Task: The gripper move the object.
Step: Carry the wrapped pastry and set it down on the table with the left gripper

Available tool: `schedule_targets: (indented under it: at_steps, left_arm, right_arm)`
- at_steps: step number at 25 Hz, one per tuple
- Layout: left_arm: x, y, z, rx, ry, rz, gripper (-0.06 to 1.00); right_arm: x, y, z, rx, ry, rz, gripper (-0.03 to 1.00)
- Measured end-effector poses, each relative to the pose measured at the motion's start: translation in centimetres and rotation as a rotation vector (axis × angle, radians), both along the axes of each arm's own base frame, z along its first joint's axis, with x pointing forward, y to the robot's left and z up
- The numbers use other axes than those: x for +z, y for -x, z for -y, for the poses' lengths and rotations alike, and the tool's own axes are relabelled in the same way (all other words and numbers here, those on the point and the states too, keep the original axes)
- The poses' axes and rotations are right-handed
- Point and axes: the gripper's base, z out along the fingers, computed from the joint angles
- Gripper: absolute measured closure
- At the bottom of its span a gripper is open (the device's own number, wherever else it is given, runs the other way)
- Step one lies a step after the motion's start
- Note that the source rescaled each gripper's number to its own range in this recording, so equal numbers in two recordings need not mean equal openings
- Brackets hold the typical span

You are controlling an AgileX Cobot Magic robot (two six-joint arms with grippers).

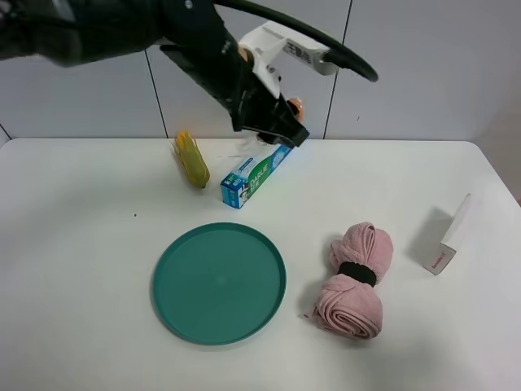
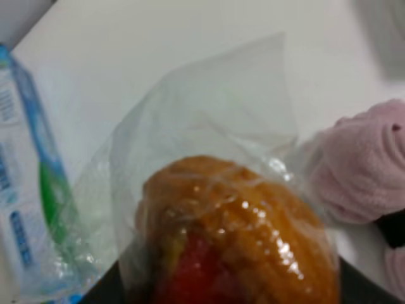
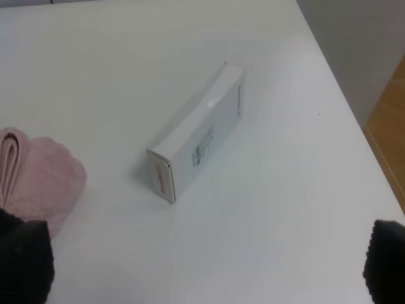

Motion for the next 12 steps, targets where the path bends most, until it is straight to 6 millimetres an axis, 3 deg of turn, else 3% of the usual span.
schedule_targets:
  at_steps: [6, 12]
  left_arm:
    - [-2.4, -2.0, 4.6, -0.057, -0.013, -0.016, 0.94]
    - [-6.2, -3.9, 6.3, -0.069, -0.038, -0.007, 0.94]
  right_arm:
    - [0.0, 0.0, 0.0, 0.0, 0.0, 0.0, -0.03]
    - [0.0, 0.0, 0.0, 0.0, 0.0, 0.0, -0.03]
